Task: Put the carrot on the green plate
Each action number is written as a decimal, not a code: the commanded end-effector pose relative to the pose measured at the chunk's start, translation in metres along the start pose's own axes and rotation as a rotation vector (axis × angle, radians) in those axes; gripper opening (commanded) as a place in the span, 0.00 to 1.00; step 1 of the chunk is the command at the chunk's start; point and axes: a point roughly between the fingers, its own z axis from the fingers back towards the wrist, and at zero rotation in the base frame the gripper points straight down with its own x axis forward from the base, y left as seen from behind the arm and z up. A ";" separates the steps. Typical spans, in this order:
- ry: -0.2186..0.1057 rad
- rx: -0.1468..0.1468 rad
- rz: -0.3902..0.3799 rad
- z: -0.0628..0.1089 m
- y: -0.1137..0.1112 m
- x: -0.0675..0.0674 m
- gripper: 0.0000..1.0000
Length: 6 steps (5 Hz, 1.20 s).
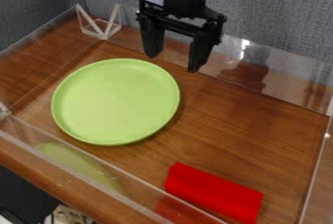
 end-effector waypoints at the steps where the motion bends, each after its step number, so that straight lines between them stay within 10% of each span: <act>1: 0.003 -0.017 -0.001 -0.001 -0.014 -0.019 1.00; 3: 0.011 -0.042 0.014 -0.001 -0.064 -0.066 1.00; 6: 0.028 -0.076 0.175 -0.044 -0.094 -0.080 1.00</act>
